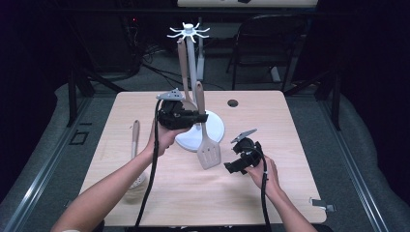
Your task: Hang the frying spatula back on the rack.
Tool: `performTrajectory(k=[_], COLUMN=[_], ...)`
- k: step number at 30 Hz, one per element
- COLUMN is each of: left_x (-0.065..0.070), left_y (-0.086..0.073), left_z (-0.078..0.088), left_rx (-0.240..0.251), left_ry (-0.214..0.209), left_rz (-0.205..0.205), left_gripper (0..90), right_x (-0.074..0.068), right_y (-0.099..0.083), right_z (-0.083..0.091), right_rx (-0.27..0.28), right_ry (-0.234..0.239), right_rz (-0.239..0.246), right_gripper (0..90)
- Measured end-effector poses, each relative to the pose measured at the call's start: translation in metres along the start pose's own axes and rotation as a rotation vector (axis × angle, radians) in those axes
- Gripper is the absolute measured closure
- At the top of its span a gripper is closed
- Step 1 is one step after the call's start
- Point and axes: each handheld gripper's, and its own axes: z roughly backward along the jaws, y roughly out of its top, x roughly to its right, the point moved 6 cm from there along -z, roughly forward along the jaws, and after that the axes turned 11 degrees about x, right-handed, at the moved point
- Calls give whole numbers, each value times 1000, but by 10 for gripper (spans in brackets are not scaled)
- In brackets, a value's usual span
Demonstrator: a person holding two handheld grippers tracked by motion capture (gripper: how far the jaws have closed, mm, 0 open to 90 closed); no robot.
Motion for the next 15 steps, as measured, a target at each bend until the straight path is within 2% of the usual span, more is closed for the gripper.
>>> performTrajectory(k=[4,7,15], left_x=[-2,-6,-14], left_y=[4,9,24], left_z=[-2,-5,-6], left_rx=[-5,-19,-9], left_ry=[6,17,44], left_rz=[-5,-23,-50], left_gripper=[770,770,770], right_x=[0,1,0], right_y=[0,0,0], right_z=[0,0,0], right_rx=[-5,-11,-15], right_ry=[0,-9,0], right_rz=[0,8,3], right_gripper=[58,58,59])
